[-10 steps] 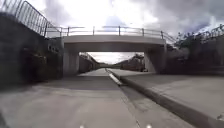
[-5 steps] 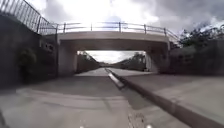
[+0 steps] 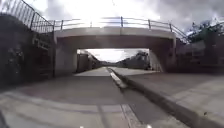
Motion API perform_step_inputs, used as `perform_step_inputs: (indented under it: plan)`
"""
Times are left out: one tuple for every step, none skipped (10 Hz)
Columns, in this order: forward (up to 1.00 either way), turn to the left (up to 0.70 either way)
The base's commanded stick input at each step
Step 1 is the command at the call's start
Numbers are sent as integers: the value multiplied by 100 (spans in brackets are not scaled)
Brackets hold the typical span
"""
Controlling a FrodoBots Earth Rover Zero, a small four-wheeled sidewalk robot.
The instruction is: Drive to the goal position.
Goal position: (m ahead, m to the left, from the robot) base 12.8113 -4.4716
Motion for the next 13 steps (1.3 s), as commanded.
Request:
perform_step_inputs:
  plan:
    - [100, 27]
    - [100, 27]
    - [100, 27]
    - [100, 27]
    - [100, 27]
    - [100, 27]
    - [100, 27]
    - [100, 27]
    - [100, 27]
    - [100, 27]
    - [100, 27]
    - [100, 0]
    - [100, 0]
